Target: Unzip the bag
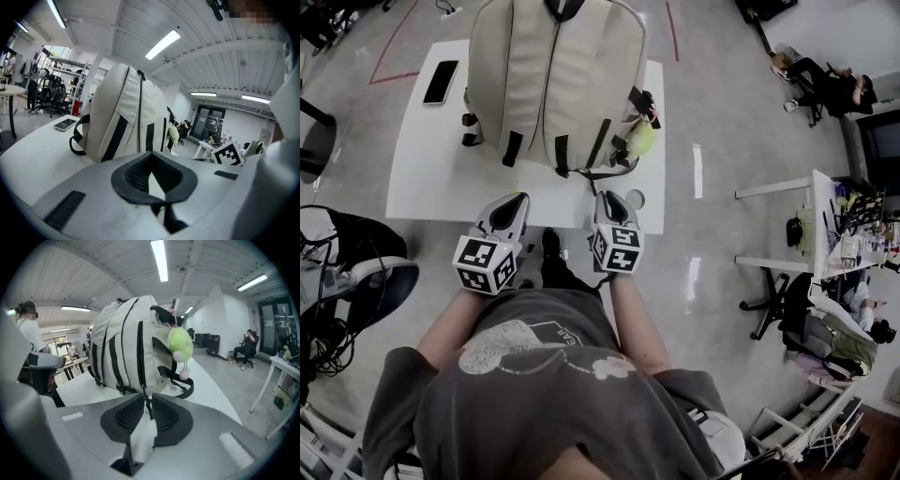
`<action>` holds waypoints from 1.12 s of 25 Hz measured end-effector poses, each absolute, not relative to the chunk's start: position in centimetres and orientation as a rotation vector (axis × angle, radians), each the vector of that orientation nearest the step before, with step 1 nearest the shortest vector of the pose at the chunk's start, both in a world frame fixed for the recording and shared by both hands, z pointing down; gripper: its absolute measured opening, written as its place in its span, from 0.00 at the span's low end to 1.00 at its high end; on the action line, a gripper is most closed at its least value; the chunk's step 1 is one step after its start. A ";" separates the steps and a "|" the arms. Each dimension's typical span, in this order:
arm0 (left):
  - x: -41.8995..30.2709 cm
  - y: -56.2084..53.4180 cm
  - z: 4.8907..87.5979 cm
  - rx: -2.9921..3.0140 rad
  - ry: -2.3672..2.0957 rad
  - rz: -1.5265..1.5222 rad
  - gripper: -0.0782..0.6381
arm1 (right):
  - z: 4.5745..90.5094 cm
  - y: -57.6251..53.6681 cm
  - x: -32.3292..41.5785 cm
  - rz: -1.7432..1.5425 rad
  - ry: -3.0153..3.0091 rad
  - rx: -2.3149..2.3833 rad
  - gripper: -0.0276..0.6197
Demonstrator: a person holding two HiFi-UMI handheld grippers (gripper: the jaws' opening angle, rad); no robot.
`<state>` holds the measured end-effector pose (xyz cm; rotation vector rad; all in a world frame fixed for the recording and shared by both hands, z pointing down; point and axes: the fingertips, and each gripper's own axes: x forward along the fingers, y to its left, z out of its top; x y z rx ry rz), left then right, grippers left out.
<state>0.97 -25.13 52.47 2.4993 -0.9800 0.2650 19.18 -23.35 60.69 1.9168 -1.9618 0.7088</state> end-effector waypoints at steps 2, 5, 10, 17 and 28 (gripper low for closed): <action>0.3 -24.4 52.0 2.511 -0.980 0.252 0.12 | 59.6 -22.6 18.6 0.681 -1.975 1.941 0.09; -1.3 -22.8 51.8 2.511 -0.984 0.236 0.12 | 58.3 -20.8 17.0 0.630 -1.997 1.940 0.06; -4.1 -20.4 52.2 2.504 -0.973 0.237 0.12 | 55.1 -16.9 14.4 0.544 -2.038 1.969 0.05; -5.7 -17.3 51.9 2.513 -0.944 0.218 0.12 | 51.0 -12.0 13.7 0.467 -2.057 2.092 0.04; -6.2 -13.1 50.3 2.502 -0.992 0.178 0.12 | 49.2 -8.6 12.5 0.454 -2.142 2.035 0.04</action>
